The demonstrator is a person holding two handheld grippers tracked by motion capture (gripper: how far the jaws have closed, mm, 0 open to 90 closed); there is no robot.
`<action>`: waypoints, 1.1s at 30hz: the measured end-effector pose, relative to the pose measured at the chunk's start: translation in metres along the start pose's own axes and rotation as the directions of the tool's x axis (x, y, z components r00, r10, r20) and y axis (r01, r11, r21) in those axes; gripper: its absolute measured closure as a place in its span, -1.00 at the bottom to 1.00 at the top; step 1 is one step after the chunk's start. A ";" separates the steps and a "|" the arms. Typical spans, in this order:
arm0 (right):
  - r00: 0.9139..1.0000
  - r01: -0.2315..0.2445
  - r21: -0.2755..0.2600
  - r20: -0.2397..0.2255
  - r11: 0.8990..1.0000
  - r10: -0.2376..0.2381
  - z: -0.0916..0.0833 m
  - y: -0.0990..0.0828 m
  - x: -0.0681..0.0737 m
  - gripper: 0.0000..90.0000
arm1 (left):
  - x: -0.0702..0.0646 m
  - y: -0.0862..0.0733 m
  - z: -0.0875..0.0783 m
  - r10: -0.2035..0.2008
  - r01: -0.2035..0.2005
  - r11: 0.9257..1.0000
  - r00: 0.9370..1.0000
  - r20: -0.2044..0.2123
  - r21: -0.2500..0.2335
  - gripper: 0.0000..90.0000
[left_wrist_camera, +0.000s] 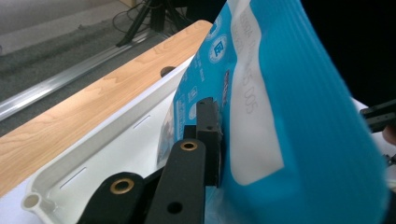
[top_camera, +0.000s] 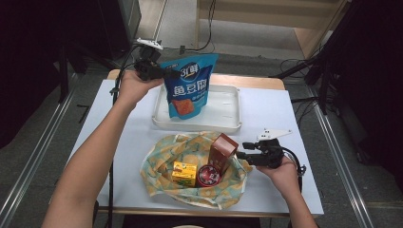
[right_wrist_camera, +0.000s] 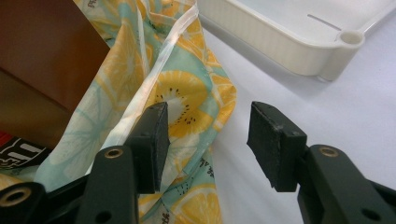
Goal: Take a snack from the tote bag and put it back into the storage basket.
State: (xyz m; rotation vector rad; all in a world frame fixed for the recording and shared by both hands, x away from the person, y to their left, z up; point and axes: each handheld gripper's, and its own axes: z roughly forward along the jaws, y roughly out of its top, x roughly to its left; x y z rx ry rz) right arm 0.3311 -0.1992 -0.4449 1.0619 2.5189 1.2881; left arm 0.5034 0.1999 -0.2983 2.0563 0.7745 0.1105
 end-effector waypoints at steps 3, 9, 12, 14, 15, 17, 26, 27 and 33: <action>1.000 0.004 -0.003 0.000 1.000 -0.004 0.000 0.000 0.000 0.10 | -0.003 0.000 -0.001 0.018 -0.018 1.000 1.000 -0.004 0.015 0.82; 1.000 0.001 0.001 -0.001 1.000 -0.001 0.000 0.000 0.000 0.10 | -0.006 -0.001 -0.002 0.005 -0.006 0.999 1.000 0.018 0.033 0.46; 1.000 0.004 0.000 -0.001 1.000 -0.004 0.000 0.000 0.000 0.10 | -0.005 -0.005 -0.005 0.001 -0.001 1.000 1.000 0.009 0.014 0.32; 1.000 0.004 0.000 -0.001 1.000 -0.004 -0.001 0.000 0.000 0.10 | -0.004 -0.008 -0.007 -0.009 0.008 1.000 1.000 0.013 0.006 0.27; 1.000 0.005 0.000 -0.001 1.000 -0.005 -0.001 0.000 0.000 0.10 | -0.003 -0.010 -0.008 -0.008 0.007 1.000 1.000 0.012 0.006 0.25; 1.000 0.003 0.002 -0.001 1.000 -0.003 0.000 0.000 0.000 0.10 | -0.003 -0.014 -0.008 -0.004 0.004 1.000 1.000 0.004 0.027 0.22; 1.000 0.009 0.006 0.001 1.000 -0.009 0.001 0.000 0.000 0.10 | -0.007 -0.031 -0.015 0.007 -0.006 1.000 1.000 -0.012 0.031 0.17; 1.000 0.008 0.005 0.000 1.000 -0.008 0.001 0.000 0.000 0.10 | -0.007 -0.032 -0.016 0.003 -0.003 1.000 1.000 -0.013 0.029 0.16; 1.000 0.006 0.004 -0.002 1.000 -0.006 0.001 0.000 0.000 0.10 | -0.009 -0.039 -0.017 0.000 0.000 0.999 1.000 -0.019 0.032 0.13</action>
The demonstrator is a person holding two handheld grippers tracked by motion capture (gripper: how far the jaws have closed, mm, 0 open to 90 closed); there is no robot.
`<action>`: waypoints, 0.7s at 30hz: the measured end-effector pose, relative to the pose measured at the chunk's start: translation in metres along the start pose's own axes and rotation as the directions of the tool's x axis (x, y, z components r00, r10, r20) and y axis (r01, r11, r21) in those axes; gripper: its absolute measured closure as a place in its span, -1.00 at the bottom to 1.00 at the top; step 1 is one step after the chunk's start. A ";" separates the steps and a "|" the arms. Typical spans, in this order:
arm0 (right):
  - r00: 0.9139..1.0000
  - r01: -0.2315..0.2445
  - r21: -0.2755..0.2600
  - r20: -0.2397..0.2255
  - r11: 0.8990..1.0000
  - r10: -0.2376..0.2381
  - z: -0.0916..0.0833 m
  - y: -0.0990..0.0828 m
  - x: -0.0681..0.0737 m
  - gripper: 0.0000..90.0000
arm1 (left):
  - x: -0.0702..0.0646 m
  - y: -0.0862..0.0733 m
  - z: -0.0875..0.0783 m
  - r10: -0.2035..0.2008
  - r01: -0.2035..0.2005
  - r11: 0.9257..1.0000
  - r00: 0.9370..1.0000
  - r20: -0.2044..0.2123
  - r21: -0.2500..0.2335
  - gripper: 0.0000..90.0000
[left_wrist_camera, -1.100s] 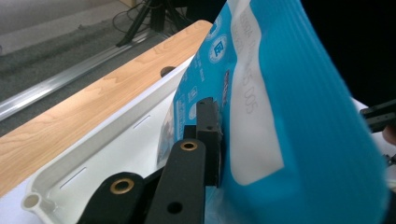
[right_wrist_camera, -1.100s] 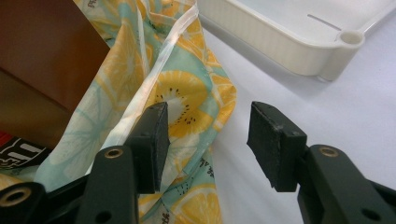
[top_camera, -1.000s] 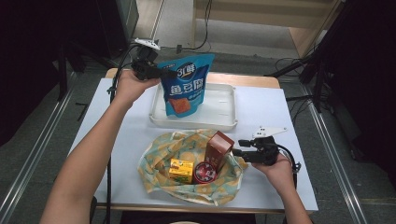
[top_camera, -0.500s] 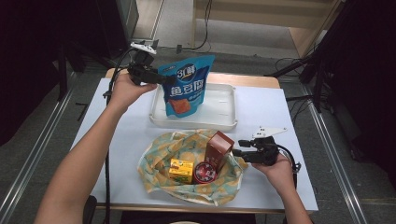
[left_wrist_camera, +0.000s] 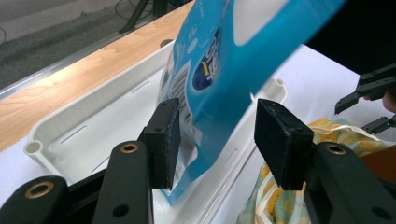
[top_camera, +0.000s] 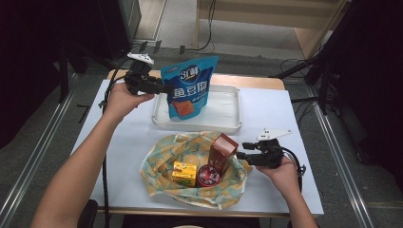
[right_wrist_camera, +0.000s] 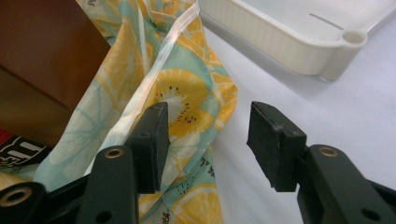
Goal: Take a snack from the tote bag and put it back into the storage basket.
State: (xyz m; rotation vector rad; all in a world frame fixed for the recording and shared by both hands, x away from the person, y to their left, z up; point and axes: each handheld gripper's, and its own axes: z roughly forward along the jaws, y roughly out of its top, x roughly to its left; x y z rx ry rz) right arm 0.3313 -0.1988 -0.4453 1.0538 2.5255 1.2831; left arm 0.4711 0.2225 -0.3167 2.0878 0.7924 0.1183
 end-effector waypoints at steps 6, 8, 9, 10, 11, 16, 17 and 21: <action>1.000 0.002 -0.001 0.000 1.000 -0.002 0.001 0.000 -0.001 0.10 | -0.003 -0.004 -0.002 0.010 -0.010 1.000 1.000 -0.011 -0.004 0.14; 1.000 0.002 -0.001 -0.001 1.000 -0.002 0.001 0.000 -0.001 0.10 | -0.004 -0.007 -0.002 0.018 -0.018 1.000 1.000 -0.014 -0.003 0.14; 1.000 0.002 -0.001 -0.003 1.000 -0.002 0.001 0.000 -0.001 0.10 | -0.004 -0.009 -0.002 0.016 -0.016 1.000 1.000 -0.020 -0.002 0.14; 1.000 0.003 0.000 -0.002 1.000 -0.003 0.001 0.001 -0.001 0.10 | -0.004 -0.011 -0.002 0.016 -0.016 1.000 1.000 -0.016 -0.001 0.14; 1.000 0.003 0.000 -0.002 1.000 -0.003 0.001 0.001 -0.001 0.10 | -0.003 -0.013 -0.002 0.014 -0.014 1.000 1.000 -0.018 0.002 0.13; 1.000 0.005 0.003 -0.004 1.000 -0.005 0.002 0.001 -0.001 0.10 | -0.003 -0.021 -0.002 0.018 -0.018 1.000 1.000 -0.026 0.009 0.13; 1.000 0.005 0.003 -0.004 1.000 -0.005 0.002 0.001 -0.001 0.10 | -0.003 -0.022 -0.002 0.020 -0.020 1.000 0.999 -0.027 0.011 0.13; 1.000 0.005 0.003 -0.006 1.000 -0.005 0.002 0.001 -0.001 0.10 | -0.003 -0.028 -0.001 0.018 -0.017 1.000 0.999 -0.029 0.021 0.13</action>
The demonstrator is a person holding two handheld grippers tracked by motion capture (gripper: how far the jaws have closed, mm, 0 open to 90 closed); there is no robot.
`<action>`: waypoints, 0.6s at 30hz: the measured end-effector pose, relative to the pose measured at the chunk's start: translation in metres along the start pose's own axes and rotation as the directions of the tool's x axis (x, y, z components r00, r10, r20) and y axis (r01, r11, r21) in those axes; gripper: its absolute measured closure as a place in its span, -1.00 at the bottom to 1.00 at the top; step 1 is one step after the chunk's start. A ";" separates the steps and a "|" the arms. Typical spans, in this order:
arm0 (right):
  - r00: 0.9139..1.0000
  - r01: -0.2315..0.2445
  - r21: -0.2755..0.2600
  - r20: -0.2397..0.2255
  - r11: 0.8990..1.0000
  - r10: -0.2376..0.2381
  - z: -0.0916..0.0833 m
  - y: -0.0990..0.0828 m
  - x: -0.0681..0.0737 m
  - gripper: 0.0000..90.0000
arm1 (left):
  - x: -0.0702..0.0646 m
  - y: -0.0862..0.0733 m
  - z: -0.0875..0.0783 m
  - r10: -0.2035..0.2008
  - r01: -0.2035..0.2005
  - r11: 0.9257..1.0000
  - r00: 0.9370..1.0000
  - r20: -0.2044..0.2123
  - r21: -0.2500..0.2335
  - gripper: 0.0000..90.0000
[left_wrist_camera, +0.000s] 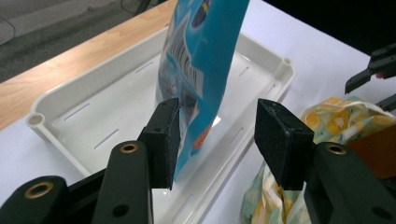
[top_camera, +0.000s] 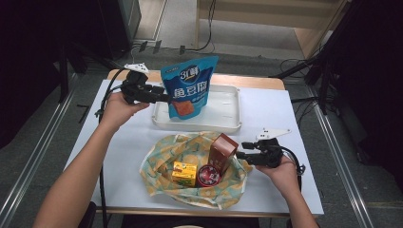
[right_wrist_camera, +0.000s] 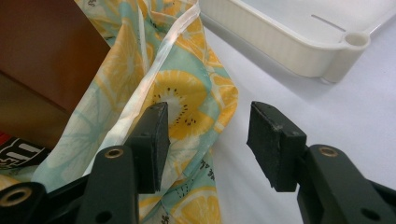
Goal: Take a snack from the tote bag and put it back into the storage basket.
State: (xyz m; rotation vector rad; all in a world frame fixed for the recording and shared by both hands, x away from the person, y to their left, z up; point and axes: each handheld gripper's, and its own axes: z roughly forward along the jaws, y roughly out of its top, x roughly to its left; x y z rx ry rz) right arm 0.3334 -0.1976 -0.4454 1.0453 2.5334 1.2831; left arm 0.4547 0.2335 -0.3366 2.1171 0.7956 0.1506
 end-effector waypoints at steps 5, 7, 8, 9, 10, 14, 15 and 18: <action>1.000 0.006 0.000 0.000 1.000 -0.006 0.000 0.000 0.000 0.10 | 0.001 -0.008 0.001 -0.010 0.010 1.000 1.000 -0.003 -0.001 0.13; 1.000 0.006 0.002 -0.001 1.000 -0.006 0.001 0.000 0.000 0.10 | 0.002 -0.011 0.004 -0.018 0.018 1.000 1.000 -0.001 0.006 0.13; 1.000 0.007 0.001 -0.002 1.000 -0.007 0.001 0.000 0.000 0.10 | 0.002 -0.013 0.006 -0.016 0.016 1.000 1.000 -0.003 0.015 0.13; 1.000 0.007 0.000 -0.002 1.000 -0.007 0.001 0.000 0.000 0.10 | 0.003 -0.014 0.008 -0.022 0.022 0.999 1.000 0.002 0.024 0.13; 1.000 0.008 0.000 -0.002 1.000 -0.008 0.001 0.001 0.000 0.10 | 0.003 -0.015 0.011 -0.020 0.020 0.999 1.000 -0.002 0.041 0.14; 1.000 0.009 -0.001 -0.001 1.000 -0.009 0.001 0.001 0.000 0.10 | 0.004 -0.019 0.017 -0.026 0.026 0.999 1.000 0.004 0.036 0.20; 1.000 0.008 -0.001 -0.002 1.000 -0.008 0.001 0.001 0.000 0.10 | 0.004 -0.020 0.018 -0.026 0.026 0.999 1.000 0.003 0.044 0.22; 1.000 0.008 0.001 -0.002 1.000 -0.008 0.001 0.001 0.000 0.10 | 0.006 -0.024 0.024 -0.031 0.031 0.998 0.999 -0.014 0.054 0.29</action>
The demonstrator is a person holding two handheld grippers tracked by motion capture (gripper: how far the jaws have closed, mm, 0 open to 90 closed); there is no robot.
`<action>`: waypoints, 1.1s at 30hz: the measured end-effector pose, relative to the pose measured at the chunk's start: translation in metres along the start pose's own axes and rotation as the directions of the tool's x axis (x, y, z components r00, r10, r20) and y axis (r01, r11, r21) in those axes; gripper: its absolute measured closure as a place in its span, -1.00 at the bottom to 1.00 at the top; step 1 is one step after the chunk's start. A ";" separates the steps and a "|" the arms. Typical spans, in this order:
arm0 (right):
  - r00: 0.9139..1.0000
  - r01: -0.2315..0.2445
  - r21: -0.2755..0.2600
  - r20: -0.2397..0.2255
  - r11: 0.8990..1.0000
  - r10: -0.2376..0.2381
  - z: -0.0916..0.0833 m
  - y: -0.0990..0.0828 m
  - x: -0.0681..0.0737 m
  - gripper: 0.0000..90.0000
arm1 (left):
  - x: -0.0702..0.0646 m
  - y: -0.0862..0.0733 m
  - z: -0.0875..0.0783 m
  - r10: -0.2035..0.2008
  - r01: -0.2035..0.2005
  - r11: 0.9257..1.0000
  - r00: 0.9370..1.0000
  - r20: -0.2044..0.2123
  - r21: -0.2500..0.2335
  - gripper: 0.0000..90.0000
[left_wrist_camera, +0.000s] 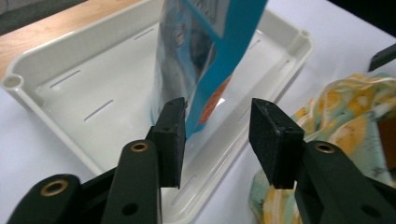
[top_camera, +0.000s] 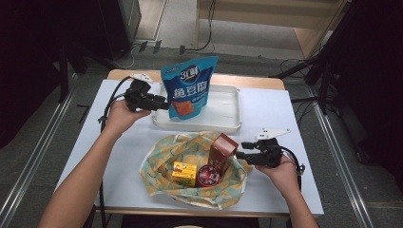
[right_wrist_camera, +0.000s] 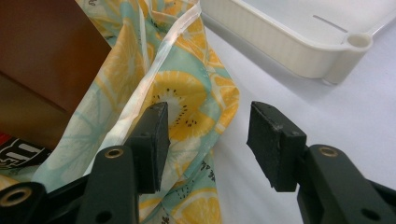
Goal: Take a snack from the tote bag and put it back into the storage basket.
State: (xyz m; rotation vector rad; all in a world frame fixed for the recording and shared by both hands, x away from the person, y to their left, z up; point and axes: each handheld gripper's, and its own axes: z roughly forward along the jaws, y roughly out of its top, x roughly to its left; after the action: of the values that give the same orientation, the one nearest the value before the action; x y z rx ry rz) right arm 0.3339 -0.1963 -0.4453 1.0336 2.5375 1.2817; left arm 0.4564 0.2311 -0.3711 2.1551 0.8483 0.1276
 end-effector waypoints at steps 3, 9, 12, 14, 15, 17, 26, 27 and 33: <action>1.000 0.000 0.000 0.000 1.000 0.000 0.000 0.000 0.000 0.10 | 0.002 -0.003 0.005 -0.018 0.018 1.000 1.000 -0.013 0.005 0.40; 1.000 0.003 0.003 -0.002 1.000 -0.003 0.002 0.002 0.000 0.10 | 0.005 -0.005 0.020 -0.087 0.087 0.996 0.996 -0.014 0.036 0.73; 1.000 0.004 0.007 -0.005 1.000 -0.004 0.003 0.003 0.000 0.10 | 0.004 -0.005 0.027 -0.092 0.093 0.995 0.995 -0.044 0.036 0.82; 1.000 0.010 0.003 -0.006 1.000 -0.010 0.003 0.003 0.000 0.10 | 0.005 -0.005 0.028 -0.096 0.098 0.995 0.994 -0.051 0.025 0.88; 1.000 0.013 0.001 -0.005 1.000 -0.013 0.003 0.003 -0.001 0.10 | 0.005 -0.005 0.028 -0.102 0.103 0.994 0.993 -0.054 0.018 0.91; 1.000 0.015 0.002 -0.006 1.000 -0.015 0.003 0.004 -0.001 0.10 | 0.006 -0.005 0.029 -0.110 0.111 0.994 0.992 -0.063 0.008 0.94; 1.000 0.013 0.001 -0.003 1.000 -0.013 0.003 0.004 0.000 0.10 | 0.008 0.005 0.040 -0.135 0.135 0.991 0.988 -0.079 -0.015 1.00; 1.000 0.015 0.001 -0.003 1.000 -0.015 0.003 0.004 0.000 0.10 | 0.008 0.006 0.042 -0.137 0.136 0.990 0.987 -0.082 -0.020 1.00; 1.000 0.018 0.000 -0.005 1.000 -0.018 0.003 0.004 0.000 0.11 | 0.013 0.015 0.049 -0.148 0.147 0.989 0.985 -0.084 -0.020 1.00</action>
State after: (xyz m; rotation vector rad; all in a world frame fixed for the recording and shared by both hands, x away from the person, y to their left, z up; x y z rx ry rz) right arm 0.3371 -0.1931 -0.4442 1.0071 2.5444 1.2811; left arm 0.4912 0.2006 -0.3956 2.0775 1.0498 0.1501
